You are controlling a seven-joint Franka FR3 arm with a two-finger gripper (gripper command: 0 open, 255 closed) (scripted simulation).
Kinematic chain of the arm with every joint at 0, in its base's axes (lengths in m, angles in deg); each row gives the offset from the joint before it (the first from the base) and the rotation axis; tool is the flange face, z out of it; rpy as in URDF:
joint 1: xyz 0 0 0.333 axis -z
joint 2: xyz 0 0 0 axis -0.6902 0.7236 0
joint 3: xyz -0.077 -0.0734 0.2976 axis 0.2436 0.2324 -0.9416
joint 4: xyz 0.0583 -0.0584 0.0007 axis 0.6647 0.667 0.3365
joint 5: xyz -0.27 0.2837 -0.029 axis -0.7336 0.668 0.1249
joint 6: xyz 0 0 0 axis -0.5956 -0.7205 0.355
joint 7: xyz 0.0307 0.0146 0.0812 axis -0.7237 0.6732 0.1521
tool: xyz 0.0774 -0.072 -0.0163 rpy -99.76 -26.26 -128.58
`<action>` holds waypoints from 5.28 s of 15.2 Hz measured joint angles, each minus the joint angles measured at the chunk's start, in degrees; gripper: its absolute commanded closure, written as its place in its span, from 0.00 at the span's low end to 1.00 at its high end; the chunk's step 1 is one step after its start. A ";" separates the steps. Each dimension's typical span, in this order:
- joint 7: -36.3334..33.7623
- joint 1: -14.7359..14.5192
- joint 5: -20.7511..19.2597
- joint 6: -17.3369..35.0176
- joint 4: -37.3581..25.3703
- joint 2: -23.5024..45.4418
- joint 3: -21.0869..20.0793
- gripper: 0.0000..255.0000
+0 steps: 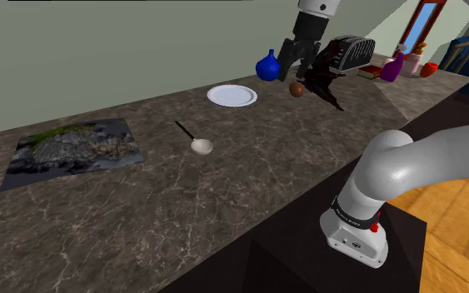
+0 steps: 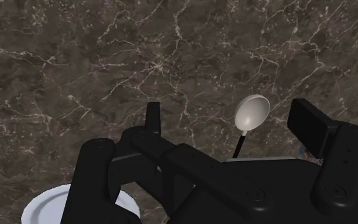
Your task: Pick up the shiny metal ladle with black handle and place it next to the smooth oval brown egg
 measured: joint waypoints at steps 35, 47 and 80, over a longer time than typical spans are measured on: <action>-21.60 -3.06 -7.31 41.98 -22.24 62.38 -12.56 0.00; -22.57 -3.69 -8.68 46.58 -23.00 67.76 -12.09 0.00; -21.85 -3.23 -7.23 33.81 -29.89 61.74 -12.65 1.00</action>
